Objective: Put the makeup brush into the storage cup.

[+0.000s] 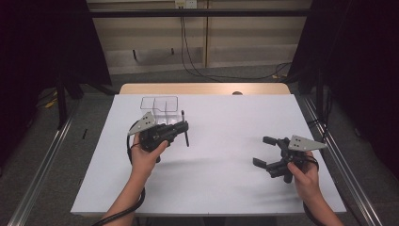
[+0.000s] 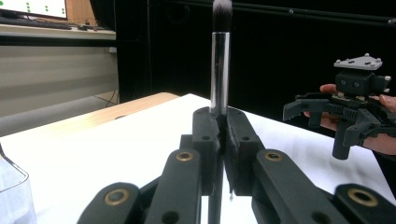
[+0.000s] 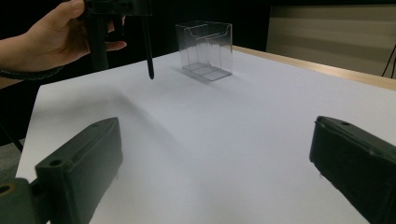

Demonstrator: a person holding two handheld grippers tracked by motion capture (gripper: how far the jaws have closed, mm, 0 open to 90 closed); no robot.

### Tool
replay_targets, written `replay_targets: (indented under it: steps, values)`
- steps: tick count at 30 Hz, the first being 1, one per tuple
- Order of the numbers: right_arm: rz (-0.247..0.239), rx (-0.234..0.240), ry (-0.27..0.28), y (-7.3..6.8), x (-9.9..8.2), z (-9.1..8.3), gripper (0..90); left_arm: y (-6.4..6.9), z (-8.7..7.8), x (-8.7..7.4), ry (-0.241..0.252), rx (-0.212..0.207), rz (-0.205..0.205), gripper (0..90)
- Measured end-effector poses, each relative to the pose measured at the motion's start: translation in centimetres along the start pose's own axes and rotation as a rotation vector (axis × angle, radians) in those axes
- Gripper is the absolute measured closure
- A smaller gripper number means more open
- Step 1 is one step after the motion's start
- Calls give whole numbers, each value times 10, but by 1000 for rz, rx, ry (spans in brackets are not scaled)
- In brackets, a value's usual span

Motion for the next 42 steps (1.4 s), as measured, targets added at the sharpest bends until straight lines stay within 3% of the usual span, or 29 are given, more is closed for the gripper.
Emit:
replay_targets:
  steps: [21,42]
  values:
    - [9,-22,18,1,-6,-16,21,-12,1,1,-2,14,-5,838]
    - [3,-35,27,-1,-8,-26,20,-32,-5,6,6,61,-15,839]
Point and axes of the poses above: each handheld gripper's, and its own axes: z roughly forward along the jaws, x roughly out of its top, y roughly to its right, the point moved 10 cm from there along z, roughly forward along the jaws
